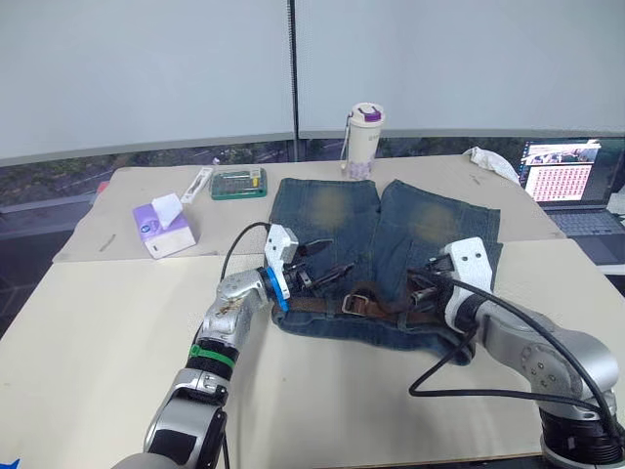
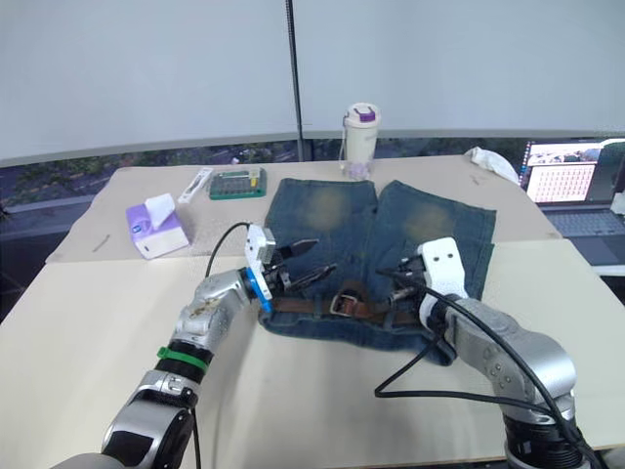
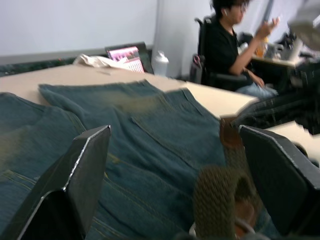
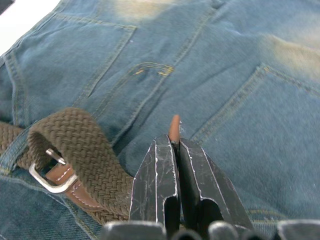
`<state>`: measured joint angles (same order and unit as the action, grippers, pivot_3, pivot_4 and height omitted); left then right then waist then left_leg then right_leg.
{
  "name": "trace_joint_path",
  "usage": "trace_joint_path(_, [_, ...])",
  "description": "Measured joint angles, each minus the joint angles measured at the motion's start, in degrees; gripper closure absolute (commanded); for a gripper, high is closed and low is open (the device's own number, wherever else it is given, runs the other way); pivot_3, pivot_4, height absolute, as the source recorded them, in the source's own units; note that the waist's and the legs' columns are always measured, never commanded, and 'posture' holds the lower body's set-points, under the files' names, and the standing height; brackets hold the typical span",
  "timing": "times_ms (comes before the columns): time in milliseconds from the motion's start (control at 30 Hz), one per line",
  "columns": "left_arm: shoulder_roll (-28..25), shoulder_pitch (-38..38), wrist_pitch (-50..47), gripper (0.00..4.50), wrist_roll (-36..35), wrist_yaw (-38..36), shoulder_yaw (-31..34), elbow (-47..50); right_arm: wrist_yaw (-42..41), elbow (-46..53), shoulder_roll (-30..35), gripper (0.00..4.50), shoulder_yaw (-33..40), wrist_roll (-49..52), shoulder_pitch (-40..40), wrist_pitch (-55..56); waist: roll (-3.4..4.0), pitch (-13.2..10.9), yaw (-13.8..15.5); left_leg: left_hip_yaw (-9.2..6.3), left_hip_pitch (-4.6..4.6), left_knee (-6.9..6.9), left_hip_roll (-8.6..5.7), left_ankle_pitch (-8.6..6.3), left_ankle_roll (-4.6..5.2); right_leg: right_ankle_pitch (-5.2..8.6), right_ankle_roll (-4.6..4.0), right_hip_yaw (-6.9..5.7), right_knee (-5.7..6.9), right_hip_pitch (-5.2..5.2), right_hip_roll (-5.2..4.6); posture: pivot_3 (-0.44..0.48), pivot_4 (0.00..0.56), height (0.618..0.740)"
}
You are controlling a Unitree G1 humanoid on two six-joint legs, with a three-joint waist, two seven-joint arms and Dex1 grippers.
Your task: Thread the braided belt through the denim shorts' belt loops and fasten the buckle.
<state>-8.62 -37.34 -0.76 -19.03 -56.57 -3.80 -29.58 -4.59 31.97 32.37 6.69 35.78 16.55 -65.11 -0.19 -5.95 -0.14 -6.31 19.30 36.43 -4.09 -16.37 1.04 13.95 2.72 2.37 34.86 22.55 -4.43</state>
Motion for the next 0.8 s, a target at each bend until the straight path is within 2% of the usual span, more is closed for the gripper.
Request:
trace_joint_path(167, [1.89, -0.79, 1.88, 2.87, 1.28, -0.97, -0.93, -3.13, -2.44, 0.4, 0.85, 4.5, -0.7, -1.89, 0.05, 1.27, -0.04, -0.02, 0.49, 0.0, 0.01, 0.07, -0.01, 0.0, 0.01, 0.0, 0.0, 0.0, -0.01, -0.02, -0.01, 0.0, 0.15, 0.74])
trace_joint_path(200, [2.18, -1.19, 2.28, 3.36, 1.76, -0.88, -0.98, -4.11, -2.92, 0.65, 1.14, 4.5, -0.88, -2.08, 0.06, 1.29, -0.05, -0.03, 0.54, 0.0, 0.02, 0.07, -0.01, 0.0, 0.01, 0.0, 0.0, 0.0, -0.01, -0.01, -0.01, 0.0, 0.15, 0.74])
trace_joint_path(267, [2.4, -1.7, 3.48, 3.92, 2.38, -0.81, -1.03, -5.63, -3.85, 1.19, 1.64, 4.5, -0.99, -2.53, 0.3, 1.29, -0.06, -0.04, 0.61, 0.0, 0.02, 0.07, 0.0, 0.0, 0.01, 0.0, 0.0, 0.0, 0.0, -0.01, 0.0, 0.0, 0.15, 0.74])
trace_joint_path(300, [2.46, -1.89, 3.63, 3.96, 2.49, -0.83, -1.04, -5.98, -4.08, 1.29, 1.83, 4.5, -0.99, -2.56, 0.42, 1.29, -0.06, -0.03, 0.62, 0.0, 0.02, 0.07, 0.0, 0.0, 0.01, 0.0, 0.0, 0.0, 0.0, 0.0, 0.0, 0.0, 0.15, 0.74])
trace_joint_path(333, [2.72, -2.63, 4.42, 4.49, 3.21, -1.13, -1.21, -7.05, -4.74, 1.92, 2.26, 4.5, -0.84, -2.47, 1.02, 1.17, -0.07, -0.04, 0.66, 0.0, 0.02, 0.07, 0.0, 0.0, 0.01, 0.0, 0.0, 0.0, 0.0, 0.0, 0.0, 0.0, 0.15, 0.74])
trace_joint_path(633, [3.58, -3.4, 8.46, 4.49, 6.13, -3.37, -3.22, -10.69, -5.75, 5.75, 2.23, 4.5, 4.37, 1.49, 4.59, -3.8, -0.08, -0.05, 0.86, -0.01, 0.04, 0.09, 0.0, -0.01, 0.02, -0.01, -0.01, 0.0, 0.01, -0.01, -0.01, 0.0, 0.15, 0.74])
trace_joint_path(800, [3.81, -5.3, 11.92, 4.49, 8.33, -4.28, -4.09, -13.29, -6.07, 6.26, 2.67, 4.5, 3.12, 0.6, 4.29, -5.05, -0.08, -0.05, 0.83, 0.0, 0.04, 0.09, 0.0, -0.02, 0.03, 0.0, -0.01, 0.0, 0.01, -0.01, -0.01, 0.0, 0.15, 0.74])
